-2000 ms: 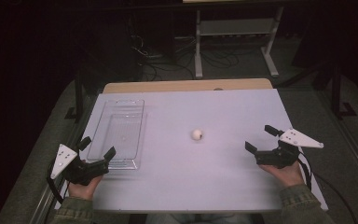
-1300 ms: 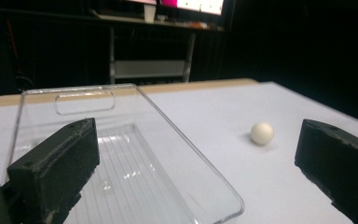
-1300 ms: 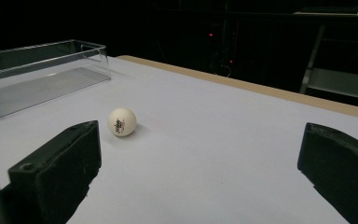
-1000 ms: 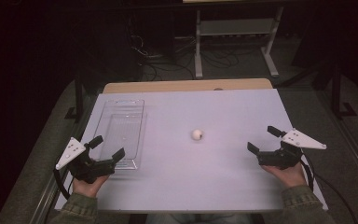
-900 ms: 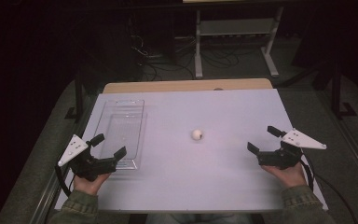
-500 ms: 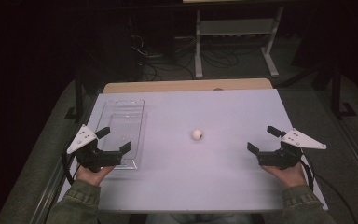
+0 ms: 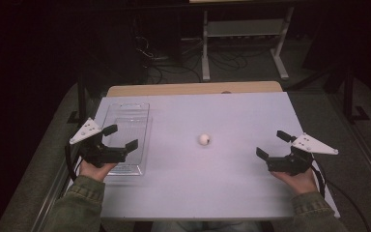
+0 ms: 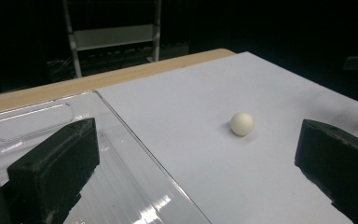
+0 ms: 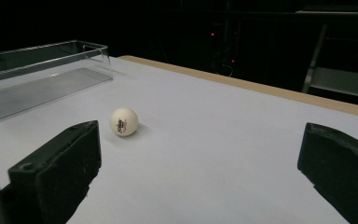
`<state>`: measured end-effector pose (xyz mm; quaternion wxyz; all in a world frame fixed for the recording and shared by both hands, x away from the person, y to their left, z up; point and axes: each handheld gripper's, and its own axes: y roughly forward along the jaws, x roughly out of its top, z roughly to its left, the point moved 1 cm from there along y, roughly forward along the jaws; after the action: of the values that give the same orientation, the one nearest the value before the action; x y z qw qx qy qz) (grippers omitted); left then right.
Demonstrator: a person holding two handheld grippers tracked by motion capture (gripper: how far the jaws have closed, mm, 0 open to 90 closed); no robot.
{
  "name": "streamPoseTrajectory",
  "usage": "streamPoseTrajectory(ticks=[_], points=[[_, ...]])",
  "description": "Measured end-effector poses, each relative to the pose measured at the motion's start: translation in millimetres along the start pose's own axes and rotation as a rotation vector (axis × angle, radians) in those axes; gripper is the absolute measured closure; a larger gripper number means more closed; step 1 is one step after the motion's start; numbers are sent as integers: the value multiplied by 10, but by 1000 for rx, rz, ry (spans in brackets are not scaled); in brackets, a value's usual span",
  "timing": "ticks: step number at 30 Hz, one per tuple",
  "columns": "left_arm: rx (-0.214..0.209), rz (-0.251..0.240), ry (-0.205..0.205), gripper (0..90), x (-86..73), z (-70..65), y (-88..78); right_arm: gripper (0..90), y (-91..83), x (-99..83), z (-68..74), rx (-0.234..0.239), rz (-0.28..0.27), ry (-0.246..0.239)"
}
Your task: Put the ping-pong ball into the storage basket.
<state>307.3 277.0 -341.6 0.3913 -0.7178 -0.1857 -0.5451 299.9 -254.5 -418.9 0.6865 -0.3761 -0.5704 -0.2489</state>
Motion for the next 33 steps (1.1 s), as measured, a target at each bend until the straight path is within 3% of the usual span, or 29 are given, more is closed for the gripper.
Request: streamPoseTrajectory(ticks=[5, 11, 14, 17, 19, 33], points=[[-36, -5, -16, 0, 49, 5, 11, 0, -1, -3, -2, 0, 5, 5], [-56, -15, -3, 0, 139, 28, 18, 0, -4, -3, -6, 0, 5, 8], [-70, 21, -3, 0, 218, 66, 87, 0, -2, -2, -2, 2, 4, 7], [-113, 52, -47, 0, 274, 106, 152, 0, -5, -2, -4, 0, 3, 6], [-116, 52, -53, 0, 292, 117, 170, 0, -5, -2, -4, 0, 3, 6], [-107, 115, 24, 0, 543, 178, 284, 0, -8, -8, 0, 6, 6, 3]])
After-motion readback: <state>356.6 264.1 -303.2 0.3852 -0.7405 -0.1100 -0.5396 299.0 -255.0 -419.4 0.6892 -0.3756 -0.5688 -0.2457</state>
